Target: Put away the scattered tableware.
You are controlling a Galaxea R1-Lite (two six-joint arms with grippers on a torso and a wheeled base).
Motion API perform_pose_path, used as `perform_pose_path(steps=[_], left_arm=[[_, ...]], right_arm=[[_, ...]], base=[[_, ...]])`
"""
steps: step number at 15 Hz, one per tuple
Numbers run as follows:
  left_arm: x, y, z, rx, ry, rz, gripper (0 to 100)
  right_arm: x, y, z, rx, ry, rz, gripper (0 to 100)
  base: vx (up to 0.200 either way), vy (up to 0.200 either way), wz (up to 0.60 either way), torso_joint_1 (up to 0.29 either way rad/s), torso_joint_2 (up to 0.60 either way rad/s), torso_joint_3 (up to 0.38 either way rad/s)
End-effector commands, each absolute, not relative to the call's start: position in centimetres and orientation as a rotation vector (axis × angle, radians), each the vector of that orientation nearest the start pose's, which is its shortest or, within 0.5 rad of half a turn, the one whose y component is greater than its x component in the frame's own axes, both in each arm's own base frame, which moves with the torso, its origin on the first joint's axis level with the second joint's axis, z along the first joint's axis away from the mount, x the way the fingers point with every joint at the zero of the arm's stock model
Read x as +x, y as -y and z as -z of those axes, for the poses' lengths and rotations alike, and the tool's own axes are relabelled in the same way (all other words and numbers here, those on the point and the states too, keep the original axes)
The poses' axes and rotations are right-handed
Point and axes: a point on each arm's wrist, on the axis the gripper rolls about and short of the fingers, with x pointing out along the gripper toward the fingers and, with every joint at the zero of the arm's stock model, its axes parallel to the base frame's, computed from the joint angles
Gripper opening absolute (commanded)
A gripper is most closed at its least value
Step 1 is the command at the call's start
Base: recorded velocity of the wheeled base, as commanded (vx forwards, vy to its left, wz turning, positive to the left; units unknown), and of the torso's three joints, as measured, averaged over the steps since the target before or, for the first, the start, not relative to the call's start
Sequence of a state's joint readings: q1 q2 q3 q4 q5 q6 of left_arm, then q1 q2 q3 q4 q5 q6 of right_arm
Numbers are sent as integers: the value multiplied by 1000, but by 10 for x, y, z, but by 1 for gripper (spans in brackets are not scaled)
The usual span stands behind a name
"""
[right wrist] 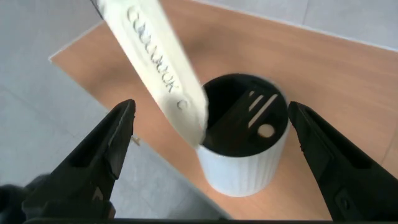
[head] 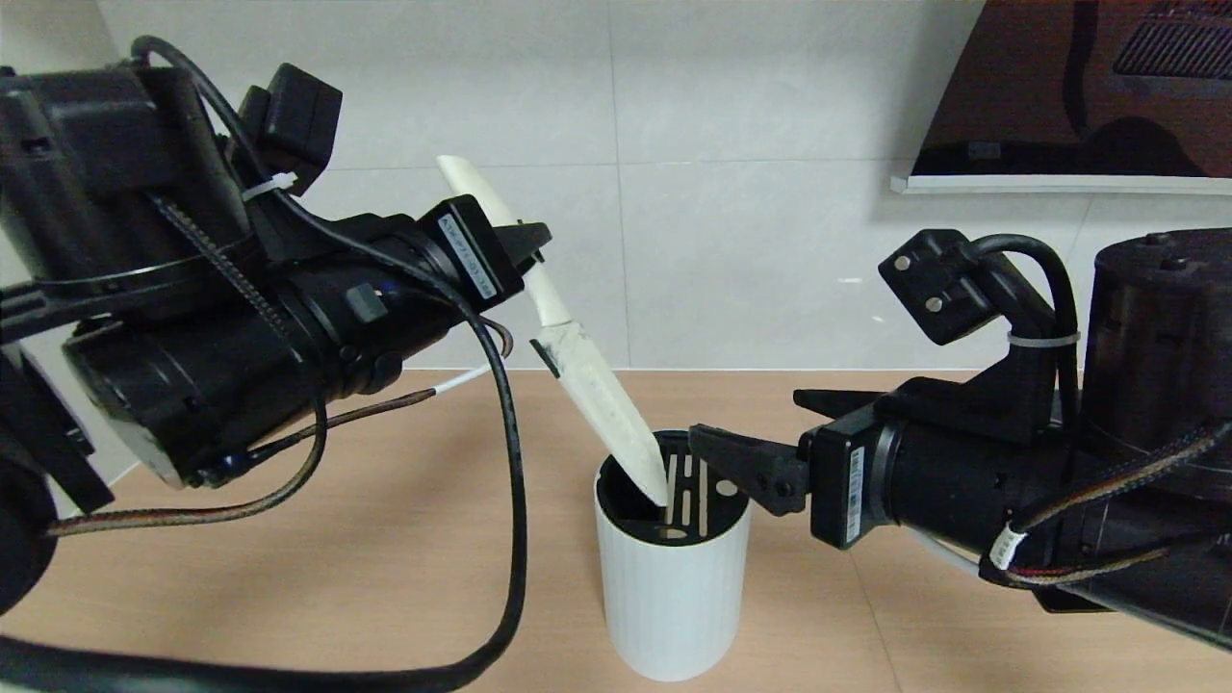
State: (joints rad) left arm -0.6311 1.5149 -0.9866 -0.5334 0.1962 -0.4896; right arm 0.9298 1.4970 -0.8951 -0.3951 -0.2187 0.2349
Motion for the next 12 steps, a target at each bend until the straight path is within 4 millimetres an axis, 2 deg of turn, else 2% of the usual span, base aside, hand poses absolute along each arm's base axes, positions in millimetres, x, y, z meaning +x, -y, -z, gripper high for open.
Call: perform_pose_path(steps=[1,5,8,12], left_arm=[[224,165,-270,-366,-92,389,0],[218,177,-268,-271,-60,282,0],[210,189,-267,-255,-60,299,0],[232,213,-246,-264,-13,246,0]], right_arm=[[163,-208,-242,112,-256,-678,100],[165,-210,-237,100,-271,-676,100],[165,-211,-235,95,-279,-674,100],[166,-212,-233,91,-282,-674,100]], base=[[0,0,0,0,0,0],[0,0,0,0,0,0],[0,0,0,0,0,0],[0,0,0,0,0,0]])
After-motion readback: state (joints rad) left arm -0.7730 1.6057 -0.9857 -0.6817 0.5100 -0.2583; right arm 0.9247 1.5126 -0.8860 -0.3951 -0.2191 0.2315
